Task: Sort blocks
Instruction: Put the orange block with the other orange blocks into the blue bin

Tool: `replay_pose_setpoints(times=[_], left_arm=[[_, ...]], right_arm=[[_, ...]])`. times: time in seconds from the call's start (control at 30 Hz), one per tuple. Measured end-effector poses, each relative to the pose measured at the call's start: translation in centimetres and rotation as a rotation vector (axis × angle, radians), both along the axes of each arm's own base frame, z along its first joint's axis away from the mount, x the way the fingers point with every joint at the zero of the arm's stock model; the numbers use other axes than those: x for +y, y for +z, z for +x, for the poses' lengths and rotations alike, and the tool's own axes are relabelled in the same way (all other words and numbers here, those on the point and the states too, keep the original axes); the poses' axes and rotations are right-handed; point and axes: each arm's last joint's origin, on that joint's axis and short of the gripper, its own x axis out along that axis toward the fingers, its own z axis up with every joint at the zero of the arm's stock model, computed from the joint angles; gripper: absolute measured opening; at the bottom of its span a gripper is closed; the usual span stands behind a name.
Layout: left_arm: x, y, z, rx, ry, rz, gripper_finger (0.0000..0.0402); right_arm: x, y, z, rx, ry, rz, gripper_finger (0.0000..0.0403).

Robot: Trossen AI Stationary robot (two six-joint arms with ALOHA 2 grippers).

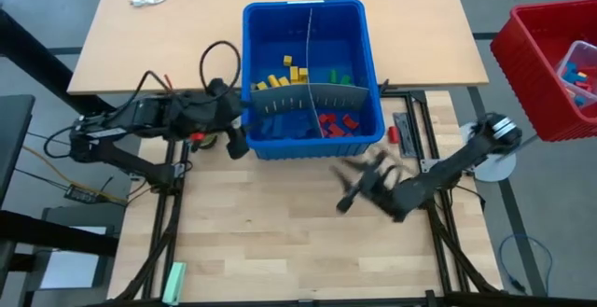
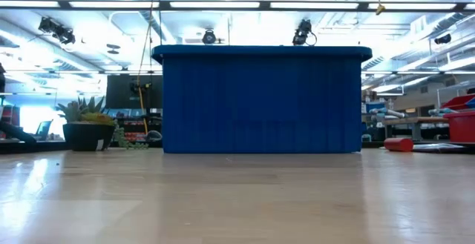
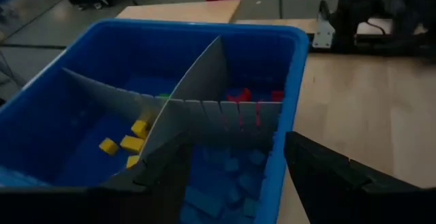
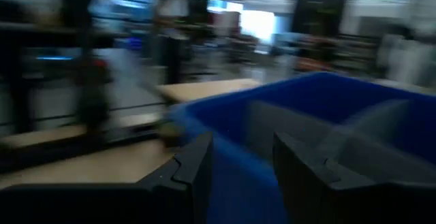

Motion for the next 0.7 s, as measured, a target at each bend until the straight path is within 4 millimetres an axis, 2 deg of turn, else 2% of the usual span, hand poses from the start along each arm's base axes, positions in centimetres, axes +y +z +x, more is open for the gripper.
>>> replay_pose_setpoints(times=[0.23, 0.4, 0.53, 0.7], left_arm=[[0.0, -3.0, -1.9, -0.043, 0.076, -0.050, 0.0243], [-0.3, -5.7, -2.1, -0.011, 0.067, -0.084, 0.0243], [-0.7, -7.2, -1.9, 0.015, 0.062, -0.108, 0.0243], [-1.4, -8.3, -1.5, 0.007, 0.035, -0.117, 0.0243]], right_arm=[[-4.4, 6.1, -5.4, -0.009, -0.358, 0.063, 0.0159], [-8.0, 9.1, -8.9, -0.104, -0.441, 0.137, 0.0171], [-10.5, 10.7, -11.6, -0.200, -0.520, 0.197, 0.0173], [-12.8, 11.2, -13.9, -0.227, -0.633, 0.195, 0.0166]])
